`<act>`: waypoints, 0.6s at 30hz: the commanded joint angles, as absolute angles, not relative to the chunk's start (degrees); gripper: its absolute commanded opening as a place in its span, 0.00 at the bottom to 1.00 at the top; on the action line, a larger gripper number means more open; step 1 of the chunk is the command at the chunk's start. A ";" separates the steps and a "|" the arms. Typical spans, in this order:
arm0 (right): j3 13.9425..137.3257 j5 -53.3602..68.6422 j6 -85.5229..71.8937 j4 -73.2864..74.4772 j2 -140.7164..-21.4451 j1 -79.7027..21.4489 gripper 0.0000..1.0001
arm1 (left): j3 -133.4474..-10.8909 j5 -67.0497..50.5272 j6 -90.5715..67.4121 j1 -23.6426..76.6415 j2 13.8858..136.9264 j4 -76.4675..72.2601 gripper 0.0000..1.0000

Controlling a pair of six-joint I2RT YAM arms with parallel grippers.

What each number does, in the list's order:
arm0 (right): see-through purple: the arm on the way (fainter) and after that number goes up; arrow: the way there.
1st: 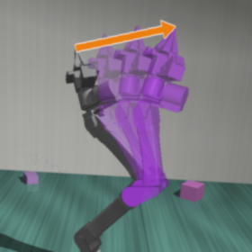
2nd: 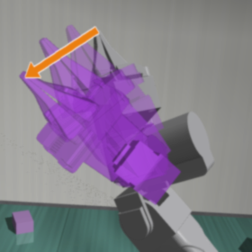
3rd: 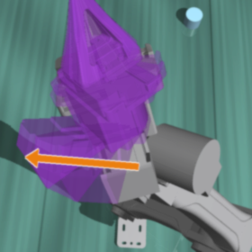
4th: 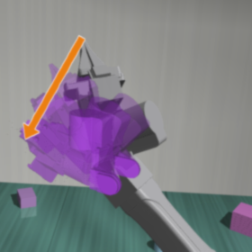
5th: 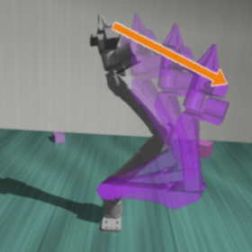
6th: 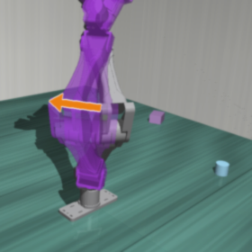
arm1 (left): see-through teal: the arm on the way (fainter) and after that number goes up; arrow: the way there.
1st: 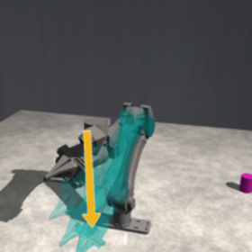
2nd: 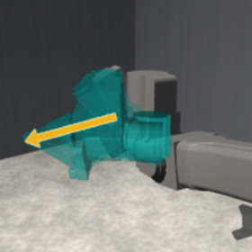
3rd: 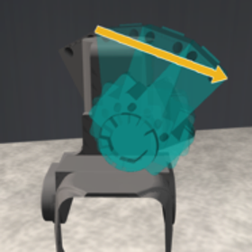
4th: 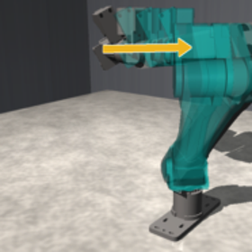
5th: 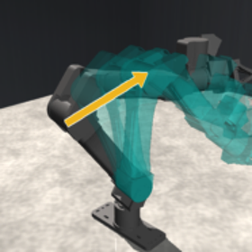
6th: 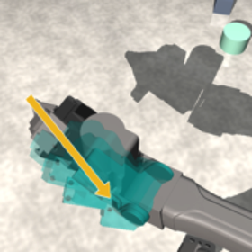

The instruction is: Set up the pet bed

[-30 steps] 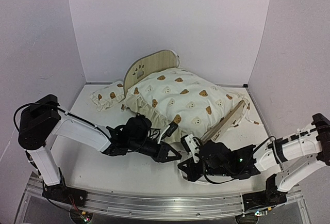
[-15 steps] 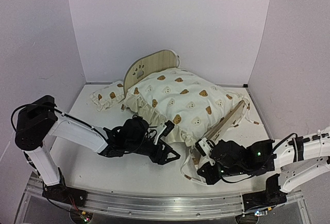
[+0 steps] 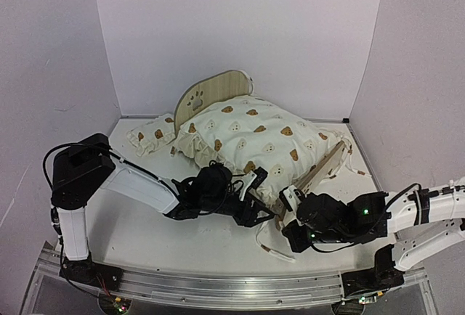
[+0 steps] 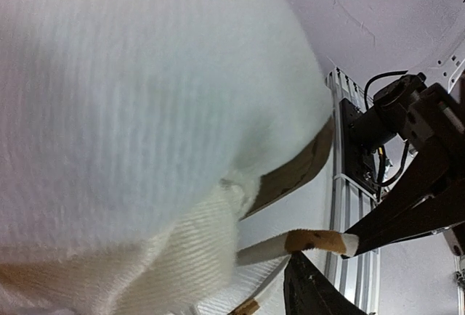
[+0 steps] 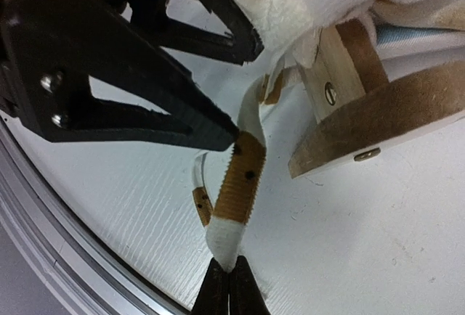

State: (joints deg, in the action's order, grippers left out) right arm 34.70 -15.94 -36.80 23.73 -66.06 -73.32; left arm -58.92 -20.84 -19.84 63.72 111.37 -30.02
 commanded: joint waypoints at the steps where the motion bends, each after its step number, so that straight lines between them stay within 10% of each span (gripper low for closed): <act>1: 37.37 -18.95 -36.22 22.23 -65.48 -73.23 0.00 | -62.78 -17.77 -20.79 63.90 112.88 -32.76 0.55; 18: 37.36 -18.39 -36.46 23.03 -65.52 -73.22 0.00 | -67.44 -13.64 -21.59 63.63 115.90 -32.82 0.24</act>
